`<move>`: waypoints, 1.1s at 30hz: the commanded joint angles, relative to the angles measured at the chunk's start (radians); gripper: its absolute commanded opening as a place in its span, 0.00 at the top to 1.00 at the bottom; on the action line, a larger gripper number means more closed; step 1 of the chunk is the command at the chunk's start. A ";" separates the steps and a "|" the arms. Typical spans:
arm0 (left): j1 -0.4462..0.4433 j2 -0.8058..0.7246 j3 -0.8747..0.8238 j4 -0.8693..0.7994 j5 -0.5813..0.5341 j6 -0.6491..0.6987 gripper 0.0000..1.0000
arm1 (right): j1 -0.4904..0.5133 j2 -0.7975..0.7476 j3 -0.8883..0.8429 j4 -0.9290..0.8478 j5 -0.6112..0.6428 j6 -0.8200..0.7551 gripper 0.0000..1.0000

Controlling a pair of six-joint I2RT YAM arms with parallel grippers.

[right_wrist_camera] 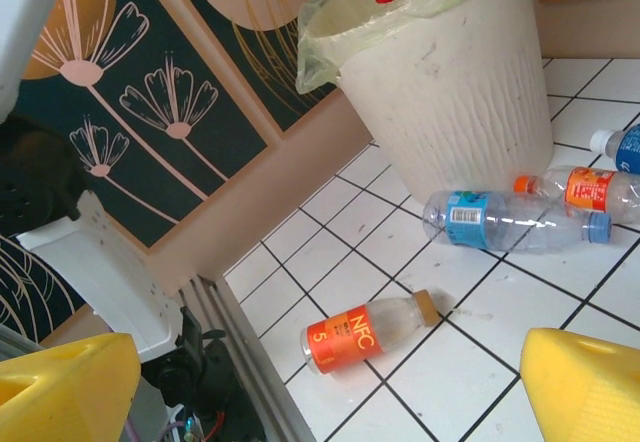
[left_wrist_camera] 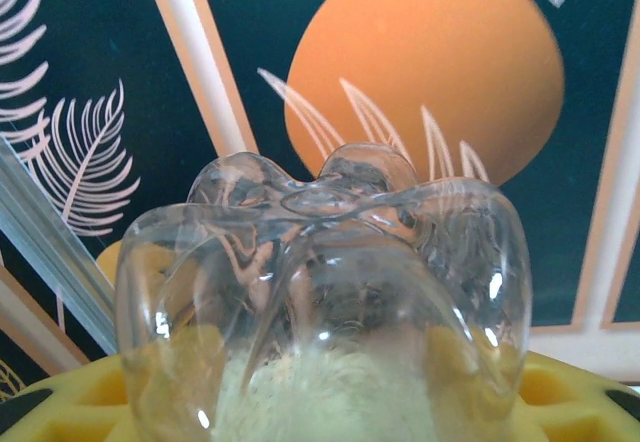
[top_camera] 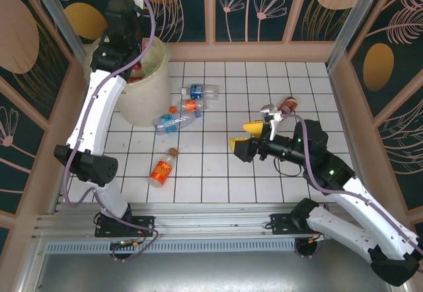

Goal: Put the plastic bottles in the bin

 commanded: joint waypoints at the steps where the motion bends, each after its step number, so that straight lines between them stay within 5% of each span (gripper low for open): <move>1: 0.043 0.052 0.029 -0.012 0.003 0.036 0.48 | -0.003 -0.013 -0.012 0.015 -0.011 -0.002 0.02; 22: 0.084 0.213 -0.118 -0.143 -0.034 0.077 0.44 | -0.003 -0.001 -0.019 -0.018 0.017 0.019 0.02; 33: 0.089 0.250 -0.137 -0.248 0.030 0.032 0.26 | -0.003 -0.001 -0.026 -0.028 0.036 0.018 0.02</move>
